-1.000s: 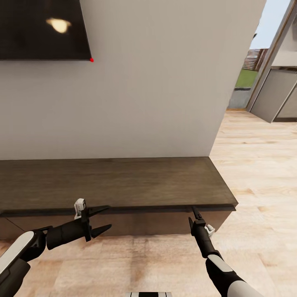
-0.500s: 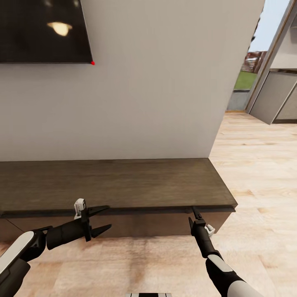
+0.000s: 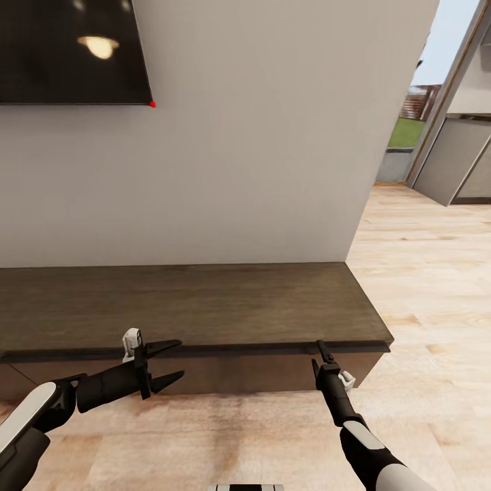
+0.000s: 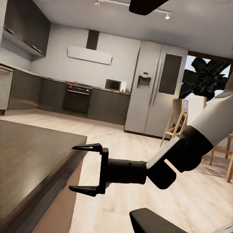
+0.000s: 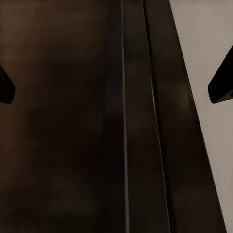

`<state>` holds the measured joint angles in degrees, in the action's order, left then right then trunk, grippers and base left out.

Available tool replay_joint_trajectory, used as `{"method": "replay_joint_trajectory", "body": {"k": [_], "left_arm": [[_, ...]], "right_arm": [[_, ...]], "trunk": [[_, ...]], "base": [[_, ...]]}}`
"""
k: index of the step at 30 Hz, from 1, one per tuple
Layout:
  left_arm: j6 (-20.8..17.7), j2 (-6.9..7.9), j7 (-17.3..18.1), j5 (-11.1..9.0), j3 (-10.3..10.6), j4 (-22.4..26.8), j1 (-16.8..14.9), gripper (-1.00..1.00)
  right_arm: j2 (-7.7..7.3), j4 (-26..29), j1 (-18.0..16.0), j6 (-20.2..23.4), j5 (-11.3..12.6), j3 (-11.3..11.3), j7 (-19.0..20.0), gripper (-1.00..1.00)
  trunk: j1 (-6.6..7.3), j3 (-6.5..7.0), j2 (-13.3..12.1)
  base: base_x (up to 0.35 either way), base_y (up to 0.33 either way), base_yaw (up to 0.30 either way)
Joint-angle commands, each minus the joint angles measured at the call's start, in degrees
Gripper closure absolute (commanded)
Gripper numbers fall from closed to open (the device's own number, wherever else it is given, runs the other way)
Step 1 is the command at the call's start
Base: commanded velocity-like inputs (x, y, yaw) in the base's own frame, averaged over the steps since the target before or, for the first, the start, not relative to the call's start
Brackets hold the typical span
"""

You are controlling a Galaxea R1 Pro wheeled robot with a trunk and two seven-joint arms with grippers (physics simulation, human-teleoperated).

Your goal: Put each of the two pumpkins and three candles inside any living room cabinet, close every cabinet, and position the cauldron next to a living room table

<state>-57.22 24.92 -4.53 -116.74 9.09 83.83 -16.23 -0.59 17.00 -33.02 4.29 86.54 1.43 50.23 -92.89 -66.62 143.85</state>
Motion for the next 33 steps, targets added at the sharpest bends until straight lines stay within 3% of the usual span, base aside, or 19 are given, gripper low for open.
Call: {"method": "replay_joint_trajectory", "body": {"k": [1,4,5,33], "left_arm": [[-0.06,0.04,-0.48,-0.6,0.05,0.02,-0.03,-1.0],[-0.05,0.04,-0.48,-0.6,0.05,0.03,-0.03,-1.0],[-0.04,0.04,-0.48,-0.6,0.05,0.04,-0.03,-1.0],[-0.04,0.04,-0.48,-0.6,0.11,0.02,-0.03,-1.0]], "right_arm": [[-0.02,-0.04,-0.03,0.45,0.56,0.15,0.21,-1.0],[-0.02,-0.04,-0.03,0.41,0.49,0.15,0.21,-1.0],[0.0,0.0,-0.03,0.39,0.48,0.15,0.21,1.0],[0.07,0.02,-0.03,0.8,0.56,0.15,0.13,1.0]], "trunk": [[0.01,-0.05,0.02],[0.01,-0.05,0.02],[0.01,-0.05,0.02],[0.01,-0.05,0.02]], "base": [[0.0,0.0,0.0],[0.0,0.0,0.0],[0.0,0.0,0.0],[-0.012,0.0,0.0]]}}
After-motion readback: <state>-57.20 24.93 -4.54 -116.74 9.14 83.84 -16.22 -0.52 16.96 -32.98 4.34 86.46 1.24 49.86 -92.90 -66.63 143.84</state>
